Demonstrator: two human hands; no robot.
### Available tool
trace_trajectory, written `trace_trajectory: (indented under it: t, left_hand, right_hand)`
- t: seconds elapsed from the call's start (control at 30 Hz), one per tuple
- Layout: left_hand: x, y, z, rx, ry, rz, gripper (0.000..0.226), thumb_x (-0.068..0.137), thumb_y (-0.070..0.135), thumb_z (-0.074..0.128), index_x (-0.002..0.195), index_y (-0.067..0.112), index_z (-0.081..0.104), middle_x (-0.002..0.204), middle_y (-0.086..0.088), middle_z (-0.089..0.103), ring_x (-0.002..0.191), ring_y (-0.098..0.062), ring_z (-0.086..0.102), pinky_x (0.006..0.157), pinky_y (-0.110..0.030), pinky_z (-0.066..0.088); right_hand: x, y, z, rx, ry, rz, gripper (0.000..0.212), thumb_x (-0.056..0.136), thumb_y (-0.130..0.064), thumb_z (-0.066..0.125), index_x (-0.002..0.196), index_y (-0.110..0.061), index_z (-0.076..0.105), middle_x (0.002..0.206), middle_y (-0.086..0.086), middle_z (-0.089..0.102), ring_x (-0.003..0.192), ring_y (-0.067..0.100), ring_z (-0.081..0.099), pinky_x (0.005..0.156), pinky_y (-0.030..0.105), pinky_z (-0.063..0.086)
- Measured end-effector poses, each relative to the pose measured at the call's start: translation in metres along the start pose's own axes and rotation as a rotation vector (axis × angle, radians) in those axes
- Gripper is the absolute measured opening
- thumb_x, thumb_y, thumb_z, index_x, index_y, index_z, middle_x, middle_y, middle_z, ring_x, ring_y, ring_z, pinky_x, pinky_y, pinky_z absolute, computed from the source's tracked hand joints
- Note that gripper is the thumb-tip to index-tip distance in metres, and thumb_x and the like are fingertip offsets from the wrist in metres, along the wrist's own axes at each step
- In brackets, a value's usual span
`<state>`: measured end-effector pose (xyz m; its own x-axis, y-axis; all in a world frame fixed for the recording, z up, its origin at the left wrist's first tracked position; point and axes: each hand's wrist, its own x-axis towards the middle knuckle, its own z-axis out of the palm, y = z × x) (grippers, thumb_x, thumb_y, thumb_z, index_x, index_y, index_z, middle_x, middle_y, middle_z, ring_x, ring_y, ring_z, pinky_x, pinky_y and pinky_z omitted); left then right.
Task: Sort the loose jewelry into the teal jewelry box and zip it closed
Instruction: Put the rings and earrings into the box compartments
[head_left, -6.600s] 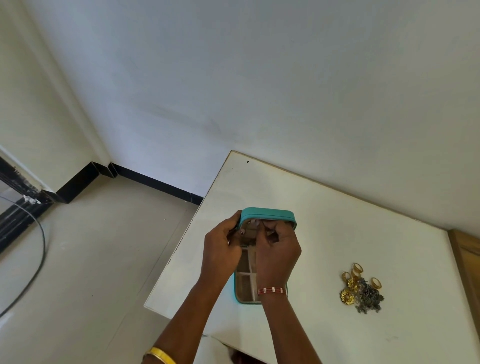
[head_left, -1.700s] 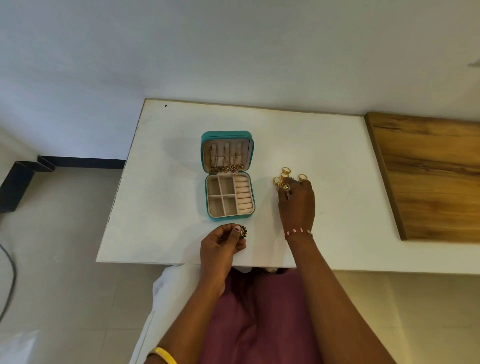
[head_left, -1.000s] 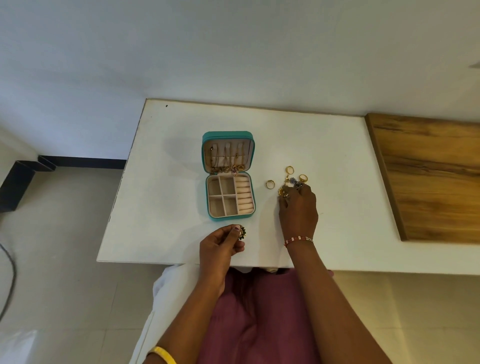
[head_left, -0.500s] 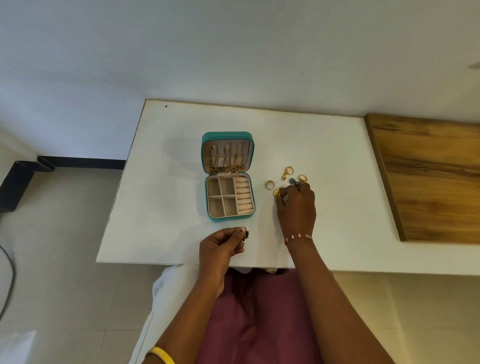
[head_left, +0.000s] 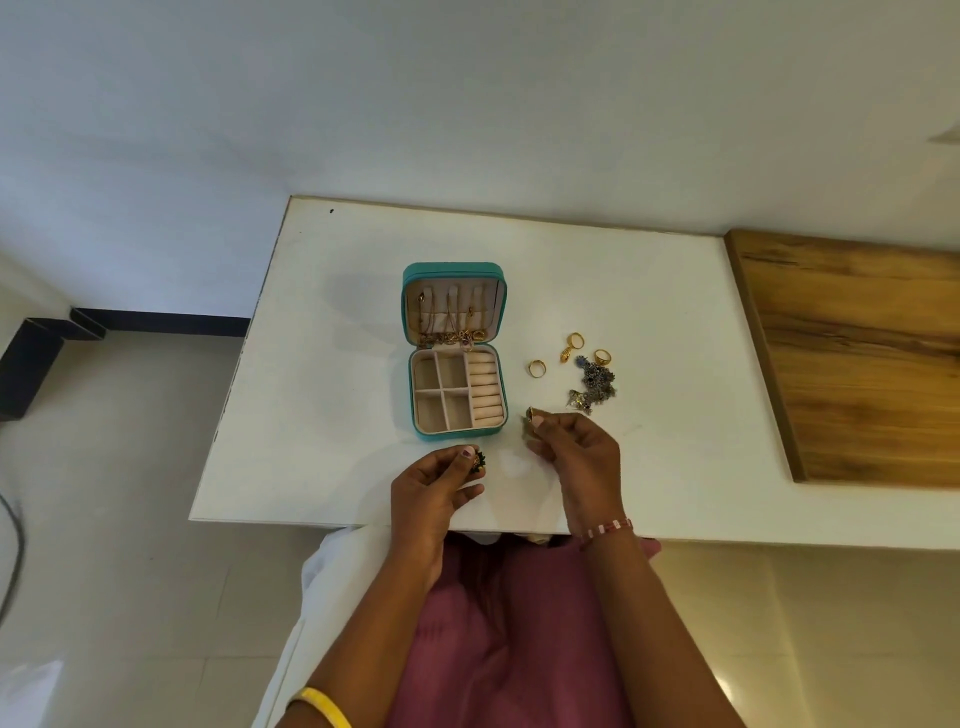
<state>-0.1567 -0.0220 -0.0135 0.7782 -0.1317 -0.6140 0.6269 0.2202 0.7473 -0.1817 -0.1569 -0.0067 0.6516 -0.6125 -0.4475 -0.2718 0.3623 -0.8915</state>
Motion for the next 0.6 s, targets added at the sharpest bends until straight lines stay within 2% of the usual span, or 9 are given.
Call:
trace_trajectory:
  t: [0.1, 0.3, 0.47, 0.6]
  left_hand:
    - [0.0001, 0.0005, -0.0005, -0.021, 0.009, 0.001, 0.008, 0.082, 0.002, 0.061, 0.087, 0.004, 0.067, 0.078, -0.010, 0.068, 0.068, -0.014, 0.067, 0.066, -0.023, 0.058]
    - [0.0003, 0.0009, -0.0012, -0.048, 0.006, -0.006, 0.008, 0.083, 0.001, 0.060, 0.083, 0.006, 0.066, 0.079, -0.011, 0.068, 0.064, -0.014, 0.067, 0.067, -0.023, 0.058]
    - [0.0004, 0.0014, -0.0008, -0.042, 0.002, -0.004, 0.007, 0.083, 0.003, 0.060, 0.084, 0.006, 0.065, 0.079, -0.011, 0.067, 0.062, -0.011, 0.068, 0.065, -0.022, 0.058]
    - [0.0003, 0.0020, -0.0006, -0.023, 0.011, -0.001, 0.006, 0.084, 0.006, 0.060, 0.084, 0.008, 0.066, 0.076, -0.010, 0.067, 0.059, -0.012, 0.067, 0.062, -0.021, 0.057]
  right_hand:
    - [-0.0056, -0.0024, -0.0004, 0.320, -0.107, 0.170, 0.015, 0.086, 0.002, 0.053, 0.074, -0.004, 0.061, 0.078, 0.012, 0.072, 0.072, 0.023, 0.068, 0.070, 0.029, 0.058]
    - [-0.0049, -0.0039, -0.0014, 0.427, -0.135, 0.302, 0.015, 0.088, -0.004, 0.047, 0.076, -0.007, 0.054, 0.072, 0.014, 0.071, 0.061, 0.020, 0.067, 0.057, 0.024, 0.056]
    - [-0.0048, -0.0022, -0.0010, 0.411, -0.160, 0.356, 0.021, 0.093, -0.013, 0.041, 0.082, -0.007, 0.057, 0.067, 0.013, 0.070, 0.055, 0.019, 0.065, 0.053, 0.022, 0.054]
    - [-0.0070, -0.0008, 0.0008, 0.280, -0.186, 0.286, 0.019, 0.093, -0.012, 0.044, 0.091, -0.002, 0.060, 0.068, 0.013, 0.066, 0.054, 0.016, 0.063, 0.052, 0.022, 0.054]
